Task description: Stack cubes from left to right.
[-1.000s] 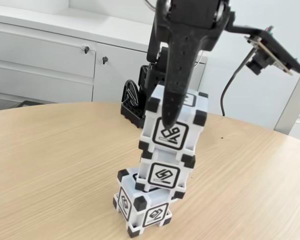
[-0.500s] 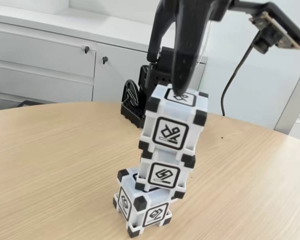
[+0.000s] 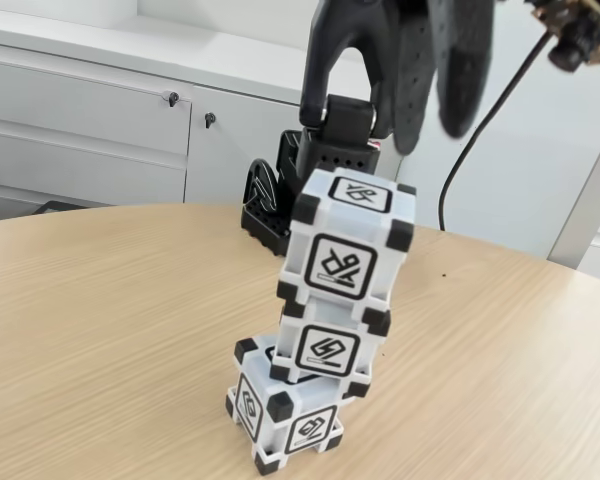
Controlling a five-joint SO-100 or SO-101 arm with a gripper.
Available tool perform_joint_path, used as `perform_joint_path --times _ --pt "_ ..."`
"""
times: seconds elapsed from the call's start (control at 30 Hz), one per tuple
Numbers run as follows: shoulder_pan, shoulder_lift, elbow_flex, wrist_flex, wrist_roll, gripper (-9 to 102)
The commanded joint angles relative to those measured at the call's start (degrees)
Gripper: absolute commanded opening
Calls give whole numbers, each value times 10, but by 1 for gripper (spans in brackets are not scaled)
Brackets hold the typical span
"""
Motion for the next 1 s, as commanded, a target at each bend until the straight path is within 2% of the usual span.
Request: perform_joint_path --times 0.0,0.27,0.57,0.7,0.97 --pt "-20 41 -21 3 17 25" --pt "-95 124 -21 -5 29 5" --pt "-138 271 13 -17 32 0" --pt "-151 359 113 -94 29 0" --pt "-153 516 411 -250 21 0"
